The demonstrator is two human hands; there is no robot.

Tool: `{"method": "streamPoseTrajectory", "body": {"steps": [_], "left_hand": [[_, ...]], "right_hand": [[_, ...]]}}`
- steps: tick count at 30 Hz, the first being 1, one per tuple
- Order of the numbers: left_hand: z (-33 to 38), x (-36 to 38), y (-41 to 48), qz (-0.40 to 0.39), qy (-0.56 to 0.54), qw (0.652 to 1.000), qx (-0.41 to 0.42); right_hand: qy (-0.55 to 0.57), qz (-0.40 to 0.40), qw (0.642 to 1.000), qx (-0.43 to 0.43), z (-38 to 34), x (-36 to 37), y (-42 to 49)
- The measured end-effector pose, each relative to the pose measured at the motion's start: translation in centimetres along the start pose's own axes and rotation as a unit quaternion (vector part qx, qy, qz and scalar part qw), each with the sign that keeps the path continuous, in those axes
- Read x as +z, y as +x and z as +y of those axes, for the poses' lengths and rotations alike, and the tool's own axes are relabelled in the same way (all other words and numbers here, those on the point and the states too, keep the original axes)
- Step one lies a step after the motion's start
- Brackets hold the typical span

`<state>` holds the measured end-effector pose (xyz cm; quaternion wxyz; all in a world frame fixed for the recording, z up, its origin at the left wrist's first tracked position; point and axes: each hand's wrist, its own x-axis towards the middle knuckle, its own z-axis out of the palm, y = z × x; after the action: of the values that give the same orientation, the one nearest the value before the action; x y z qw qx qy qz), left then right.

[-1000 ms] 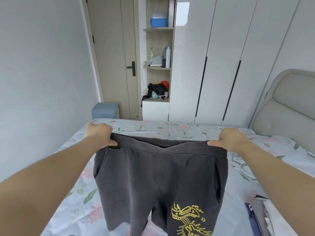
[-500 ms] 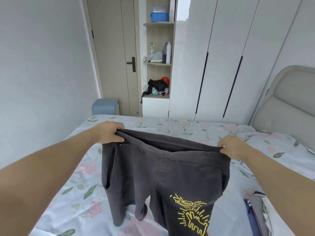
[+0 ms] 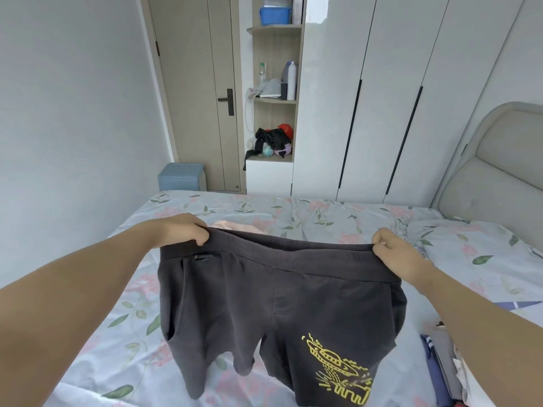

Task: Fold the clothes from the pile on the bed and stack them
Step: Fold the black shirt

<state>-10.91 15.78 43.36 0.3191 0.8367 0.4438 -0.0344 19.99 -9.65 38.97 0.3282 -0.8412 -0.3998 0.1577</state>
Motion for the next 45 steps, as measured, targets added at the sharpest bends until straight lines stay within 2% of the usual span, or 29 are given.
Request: {"method": "streamPoseTrajectory", "body": {"steps": [2, 6, 9, 11, 13, 14, 17, 22, 27, 29, 31, 34, 36, 37, 38, 39, 40, 41, 42, 45], "left_hand": [[-0.4, -0.2, 0.0, -0.015, -0.066, 0.998, -0.016], [-0.6, 0.7, 0.6, -0.019, -0.059, 0.995, -0.078], [0.0, 2.9, 1.0, 0.008, -0.07, 0.989, -0.133], [1.3, 4.5, 0.8, 0.021, -0.117, 0.982, -0.149], [2.8, 6.0, 0.6, 0.036, -0.174, 0.972, -0.152], [3.5, 6.6, 0.6, 0.043, -0.201, 0.968, -0.147], [5.6, 8.0, 0.8, 0.046, -0.267, 0.957, -0.105], [9.8, 9.3, -0.3, 0.023, -0.339, 0.941, -0.011], [11.7, 9.8, -1.5, 0.055, -0.467, 0.882, 0.034], [12.0, 10.0, -2.1, 0.048, -0.499, 0.864, 0.054], [11.9, 10.4, -2.6, 0.037, -0.484, 0.87, 0.09], [11.0, 10.9, -3.1, 0.067, -0.392, 0.906, 0.142], [10.4, 10.4, -3.3, 0.085, -0.397, 0.902, 0.15], [10.1, 9.8, -3.4, 0.084, -0.425, 0.889, 0.146], [9.8, 9.2, -3.6, 0.073, -0.457, 0.875, 0.145], [9.6, 8.6, -3.9, 0.057, -0.482, 0.862, 0.148], [9.5, 8.0, -4.3, 0.037, -0.499, 0.851, 0.158], [9.3, 7.4, -4.5, 0.019, -0.513, 0.841, 0.17], [9.1, 6.9, -4.7, 0.007, -0.529, 0.828, 0.185], [8.7, 5.6, -5.2, 0.008, -0.574, 0.791, 0.212]], "right_hand": [[0.052, -0.021, 0.998, -0.01, -0.7, -0.7, -0.7], [-0.071, -0.119, 0.987, -0.079, -1.7, -1.5, -1.0], [-0.146, -0.105, 0.98, -0.09, -2.4, -0.6, -0.5], [-0.161, -0.076, 0.983, -0.054, -2.7, 0.1, -0.2], [-0.105, -0.062, 0.992, 0.041, -3.1, 0.7, 0.0], [-0.04, -0.063, 0.993, 0.094, -3.3, 1.1, 0.1], [0.151, -0.065, 0.97, 0.178, -4.9, 2.5, -0.3], [0.265, -0.097, 0.949, 0.138, -8.6, 4.3, -1.2], [0.362, -0.134, 0.917, 0.098, -11.0, 4.7, -2.2], [0.411, -0.143, 0.892, 0.121, -11.5, 4.5, -2.6], [0.452, -0.145, 0.868, 0.146, -11.5, 4.5, -2.6], [0.501, -0.164, 0.837, 0.146, -11.5, 3.9, -2.9], [0.496, -0.156, 0.847, 0.107, -11.7, 3.4, -3.0], [0.467, -0.128, 0.872, 0.069, -11.7, 3.2, -3.1], [0.402, -0.079, 0.912, 0.019, -11.5, 3.1, -3.0], [0.315, -0.026, 0.948, -0.025, -11.3, 2.7, -2.9], [0.234, 0.007, 0.97, -0.067, -10.8, 2.5, -2.9], [0.184, 0.012, 0.978, -0.095, -10.2, 2.3, -2.8], [0.184, 0.0, 0.978, -0.1, -9.6, 2.1, -2.8], [0.336, -0.055, 0.939, -0.054, -8.7, 1.6, -3.3]]}}
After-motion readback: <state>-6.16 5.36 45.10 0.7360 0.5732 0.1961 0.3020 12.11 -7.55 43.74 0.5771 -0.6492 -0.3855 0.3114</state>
